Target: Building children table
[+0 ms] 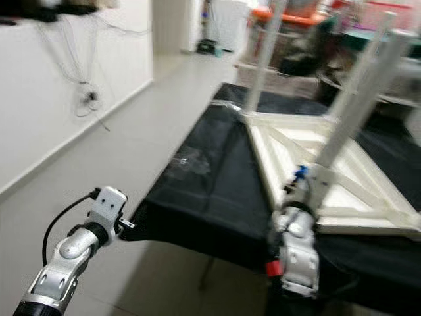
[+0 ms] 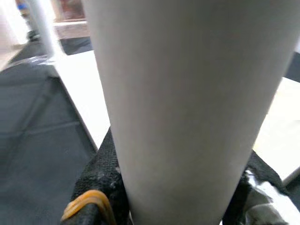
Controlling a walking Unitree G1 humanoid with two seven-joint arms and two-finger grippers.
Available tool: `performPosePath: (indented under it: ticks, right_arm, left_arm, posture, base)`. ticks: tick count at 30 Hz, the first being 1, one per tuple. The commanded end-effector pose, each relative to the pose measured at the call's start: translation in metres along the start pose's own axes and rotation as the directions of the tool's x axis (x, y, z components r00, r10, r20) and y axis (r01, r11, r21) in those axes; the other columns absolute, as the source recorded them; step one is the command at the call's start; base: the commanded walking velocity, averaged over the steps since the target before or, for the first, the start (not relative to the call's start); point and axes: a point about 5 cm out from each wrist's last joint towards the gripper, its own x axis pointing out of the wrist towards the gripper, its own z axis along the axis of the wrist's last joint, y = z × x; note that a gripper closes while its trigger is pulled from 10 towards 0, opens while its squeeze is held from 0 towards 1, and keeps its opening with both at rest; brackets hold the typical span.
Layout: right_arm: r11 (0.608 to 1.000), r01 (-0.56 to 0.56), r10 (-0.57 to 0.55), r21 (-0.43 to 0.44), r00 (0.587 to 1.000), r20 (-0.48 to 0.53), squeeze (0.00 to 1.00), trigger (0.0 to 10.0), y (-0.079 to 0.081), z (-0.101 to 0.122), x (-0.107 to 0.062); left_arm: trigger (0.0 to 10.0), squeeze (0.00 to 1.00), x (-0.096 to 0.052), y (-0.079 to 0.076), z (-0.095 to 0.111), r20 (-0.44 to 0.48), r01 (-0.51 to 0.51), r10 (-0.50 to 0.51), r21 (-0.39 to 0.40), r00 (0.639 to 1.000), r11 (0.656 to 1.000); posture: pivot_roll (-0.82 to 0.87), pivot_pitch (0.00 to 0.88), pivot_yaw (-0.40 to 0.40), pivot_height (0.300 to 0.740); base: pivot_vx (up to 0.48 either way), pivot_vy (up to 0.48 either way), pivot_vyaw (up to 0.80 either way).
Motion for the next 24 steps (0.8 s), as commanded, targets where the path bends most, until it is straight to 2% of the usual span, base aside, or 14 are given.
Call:
performPosePath:
  ticks: [1, 4, 5, 7, 8, 12, 13, 14, 15, 16, 17, 18, 23, 24]
  right_arm:
    - [0.996, -0.088, 0.084, -0.027, 0.991, -0.105, 0.90, 10.0, 0.003, -0.019, 0.005]
    - [0.997, -0.074, 0.073, -0.036, 0.996, -0.051, 0.90, 10.0, -0.004, -0.008, 0.014]
    - [0.988, -0.155, 0.155, -0.023, 0.988, 0.005, 0.79, 10.0, -0.008, 0.014, 0.030]
    - [0.980, -0.199, 0.199, -0.011, 0.979, 0.030, 0.79, 10.0, -0.007, 0.024, 0.035]
    - [0.954, -0.299, 0.299, 0.000, 0.954, 0.040, 0.00, 10.0, -0.005, 0.033, 0.039]
    - [0.915, -0.401, 0.402, -0.033, 0.913, 0.069, 0.00, 10.0, -0.005, 0.044, 0.038]
    - [0.873, -0.482, 0.487, -0.077, 0.870, 0.073, 0.00, 9.6, -0.008, 0.048, 0.039]
    - [0.839, -0.533, 0.541, -0.111, 0.839, 0.062, 0.00, 7.7, -0.010, 0.048, 0.038]
    - [0.839, -0.533, 0.541, -0.111, 0.839, 0.062, 0.00, 7.7, -0.010, 0.048, 0.038]
    - [0.813, -0.570, 0.578, -0.120, 0.814, 0.052, 0.00, 1.0, -0.012, 0.047, 0.039]
    - [0.813, -0.570, 0.578, -0.120, 0.814, 0.052, 0.00, 1.0, -0.012, 0.047, 0.039]
    - [0.808, -0.575, 0.582, -0.126, 0.812, 0.029, 0.00, 0.0, -0.014, 0.043, 0.040]
    - [0.831, -0.544, 0.547, -0.118, 0.837, -0.006, 0.00, 0.0, -0.017, 0.034, 0.044]
    - [0.895, -0.433, 0.431, -0.107, 0.901, -0.045, 0.00, 0.0, -0.023, 0.024, 0.049]
  left_arm:
    - [10.0, 0.00, 0.000, -0.003, -0.004, -0.015, 0.014, -0.014, -0.001, 1.000, 1.000]
    - [10.0, 0.00, 0.001, -0.002, -0.003, -0.014, 0.014, -0.014, 0.000, 1.000, 1.000]
    - [10.0, 0.00, 0.001, -0.003, -0.004, -0.014, 0.012, -0.012, -0.003, 1.000, 1.000]
    - [10.0, 0.00, 0.001, -0.003, -0.004, -0.013, 0.011, -0.011, -0.005, 1.000, 1.000]
    - [10.0, 0.00, 0.001, -0.004, -0.005, -0.014, 0.011, -0.011, -0.008, 1.000, 1.000]
    - [10.0, 0.00, 0.000, -0.006, -0.006, -0.015, 0.012, -0.012, -0.010, 1.000, 1.000]
    - [10.0, 0.00, 0.000, -0.007, -0.006, -0.015, 0.013, -0.013, -0.010, 1.000, 1.000]
    - [10.0, 0.00, 0.000, -0.007, -0.005, -0.015, 0.014, -0.015, -0.010, 1.000, 1.000]
    - [10.0, 0.00, 0.000, -0.007, -0.005, -0.015, 0.014, -0.015, -0.010, 1.000, 1.000]
    - [10.0, 0.00, 0.000, -0.006, -0.005, -0.014, 0.015, -0.015, -0.010, 1.000, 1.000]
    - [10.0, 0.00, 0.000, -0.006, -0.005, -0.014, 0.015, -0.015, -0.010, 1.000, 1.000]
    - [10.0, 0.00, 0.001, -0.006, -0.005, -0.013, 0.015, -0.016, -0.008, 1.000, 1.000]
    - [10.0, 0.00, 0.000, -0.006, -0.005, -0.013, 0.016, -0.016, -0.007, 1.000, 1.000]
    - [10.0, 0.00, 0.000, -0.005, -0.005, -0.014, 0.017, -0.017, -0.004, 1.000, 1.000]
  posture:
    - [0.09, 0.000, -0.096, 0.740]
    - [0.09, 0.000, -0.097, 0.740]
    - [0.09, 0.000, -0.105, 0.740]
    - [0.09, 0.000, -0.105, 0.740]
    - [0.09, 0.000, -0.105, 0.740]
    - [0.09, 0.000, -0.105, 0.740]
    - [0.09, 0.000, -0.110, 0.740]
    - [0.09, 0.000, -0.110, 0.740]
    - [0.09, 0.000, -0.110, 0.740]
    - [0.10, 0.000, -0.111, 0.740]
    - [0.10, 0.000, -0.111, 0.740]
    - [0.10, 0.000, -0.111, 0.740]
    - [0.10, 0.000, -0.111, 0.740]
    - [0.10, 0.000, -0.110, 0.740]
  base:
    - [0.000, 0.000, 0.00]
    - [0.000, 0.000, 0.00]
    - [0.000, 0.000, 0.00]
    - [0.000, 0.000, 0.00]
    - [0.000, 0.000, 0.00]
    - [0.000, 0.000, 0.00]
    - [0.000, 0.000, 0.00]
    - [0.000, 0.000, 0.00]
    - [0.000, 0.000, 0.00]
    - [0.000, 0.000, 0.00]
    - [0.000, 0.000, 0.00]
    - [0.000, 0.000, 0.00]
    - [0.000, 0.000, 0.00]
    - [0.000, 0.000, 0.00]
